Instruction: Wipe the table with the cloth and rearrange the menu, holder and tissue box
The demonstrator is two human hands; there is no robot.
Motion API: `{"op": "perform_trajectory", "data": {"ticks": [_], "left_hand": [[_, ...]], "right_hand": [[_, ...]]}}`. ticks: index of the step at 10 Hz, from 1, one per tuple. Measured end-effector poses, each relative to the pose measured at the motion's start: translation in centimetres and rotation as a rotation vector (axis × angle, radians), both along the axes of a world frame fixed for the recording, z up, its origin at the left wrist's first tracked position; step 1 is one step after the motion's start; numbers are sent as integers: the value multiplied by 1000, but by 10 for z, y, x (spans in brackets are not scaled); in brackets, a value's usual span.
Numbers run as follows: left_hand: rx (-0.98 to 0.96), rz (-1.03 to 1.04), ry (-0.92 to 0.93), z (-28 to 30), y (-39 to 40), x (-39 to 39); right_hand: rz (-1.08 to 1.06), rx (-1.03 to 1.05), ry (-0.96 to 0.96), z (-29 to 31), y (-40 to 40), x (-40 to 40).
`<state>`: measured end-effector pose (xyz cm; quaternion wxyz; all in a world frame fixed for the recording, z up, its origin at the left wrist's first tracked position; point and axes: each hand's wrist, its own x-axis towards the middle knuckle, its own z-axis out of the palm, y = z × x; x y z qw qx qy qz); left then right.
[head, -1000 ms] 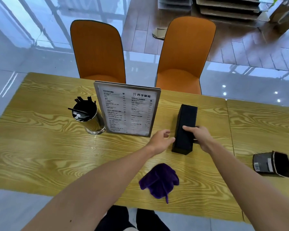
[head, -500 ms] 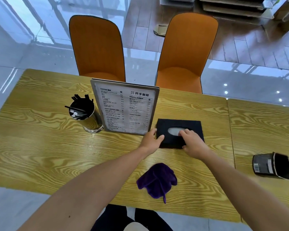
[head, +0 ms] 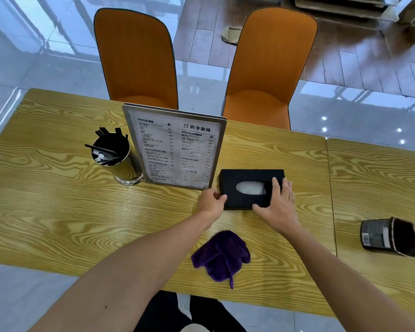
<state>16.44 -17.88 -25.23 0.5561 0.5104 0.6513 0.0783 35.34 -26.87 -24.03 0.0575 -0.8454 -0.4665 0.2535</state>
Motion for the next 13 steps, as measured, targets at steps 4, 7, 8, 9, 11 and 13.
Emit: {"op": "perform_trajectory", "data": {"ticks": [4, 7, 8, 9, 11, 13], "left_hand": [[28, 72, 41, 0, 0, -6], [97, 110, 52, 2, 10, -18], [91, 65, 66, 2, 11, -22], [105, 16, 90, 5, 13, -24], [102, -166, 98, 14, 20, -34], [181, -402, 181, 31, 27, -68]], "right_hand": [[-438, -11, 225, -4, 14, 4], [-349, 47, 209, -2, 9, -11], [-333, 47, 203, -1, 9, -11], [-313, 55, 183, -2, 8, -11], [-316, 26, 183, -1, 9, -13], [-23, 142, -160, 17, 14, -57]]}}
